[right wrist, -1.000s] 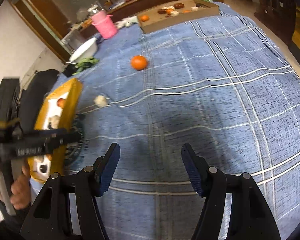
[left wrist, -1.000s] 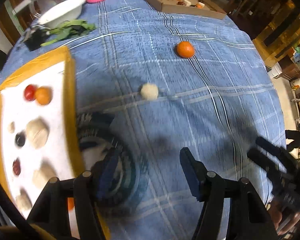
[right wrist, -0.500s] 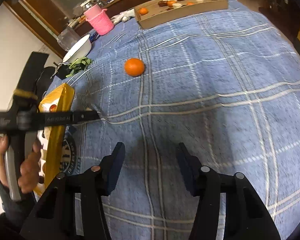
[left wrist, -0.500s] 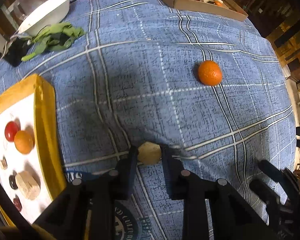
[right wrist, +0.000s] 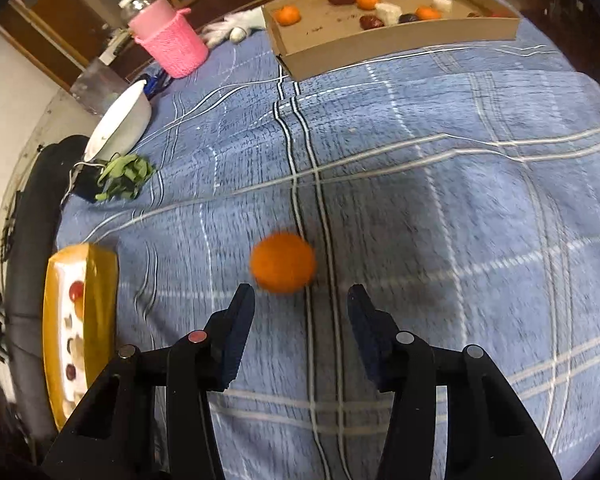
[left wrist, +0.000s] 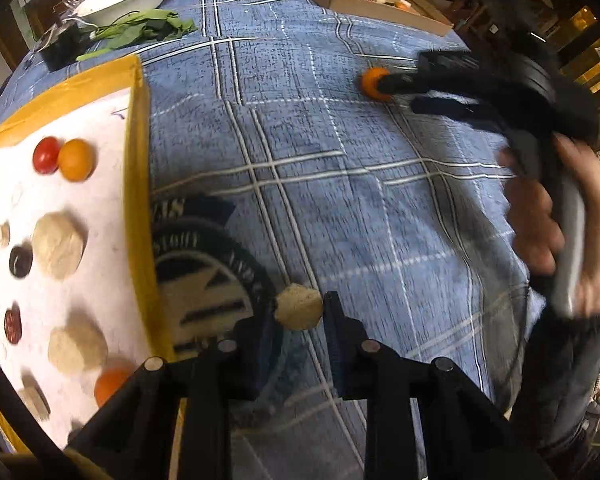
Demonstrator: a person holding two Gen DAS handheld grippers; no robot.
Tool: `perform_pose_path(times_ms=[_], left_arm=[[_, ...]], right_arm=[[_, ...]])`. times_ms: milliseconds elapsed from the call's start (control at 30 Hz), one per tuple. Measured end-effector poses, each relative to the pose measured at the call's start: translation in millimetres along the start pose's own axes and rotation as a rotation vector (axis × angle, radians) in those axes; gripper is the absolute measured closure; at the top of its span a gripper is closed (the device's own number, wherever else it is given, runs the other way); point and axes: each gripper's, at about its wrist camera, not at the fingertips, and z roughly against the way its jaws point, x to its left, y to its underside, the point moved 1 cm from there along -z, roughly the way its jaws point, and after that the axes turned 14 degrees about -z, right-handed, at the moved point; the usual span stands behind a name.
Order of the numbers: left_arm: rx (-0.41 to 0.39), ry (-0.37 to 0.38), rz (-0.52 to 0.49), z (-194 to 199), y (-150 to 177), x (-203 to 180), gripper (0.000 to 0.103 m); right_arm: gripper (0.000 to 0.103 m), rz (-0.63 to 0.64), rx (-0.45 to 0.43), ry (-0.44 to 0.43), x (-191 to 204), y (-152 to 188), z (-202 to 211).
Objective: Organize fruits
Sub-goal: 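Grasp the pale cube with the left gripper while the right grasps the last orange, then carry the pale cube and orange into the tray and open both grippers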
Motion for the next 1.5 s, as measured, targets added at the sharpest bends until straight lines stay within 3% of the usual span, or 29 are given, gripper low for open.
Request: perform_pose_path(times_ms=[133,200,333,500,700,933,1233,1500], left_arm=[[-0.028,-0.010,-0.026,13,10,-8,0.076],[-0.039,-0.007,-0.039,20,15,-11,0.076],[-0.052,-0.009,-0.053,27,17,-16,0.076],[-0.073,-0.004,-0.052,40,35,-22,0.076],[-0.094,-0.023,-0.031,54,61,-11,0.076],[-0.114,-0.024,0.011,62,98,3,0.076],[-0.176,-0.003,0.028,92,136,5,0.076],[-0.194,-0.028,0.129,106,156,50,0.076]], right_arm=[[0.058,0.020,0.003,0.054,11,-3,-11],[0.069,0.029,-0.006,0.059,14,0,-11],[0.070,0.018,-0.019,0.068,15,14,-1],[0.070,0.097,0.040,0.002,27,82,20],[0.070,0.250,0.066,0.036,42,168,54],[0.070,0.217,0.058,0.001,32,239,80],[0.071,0.240,0.021,-0.025,51,283,98],[0.071,0.293,0.016,-0.036,75,288,96]])
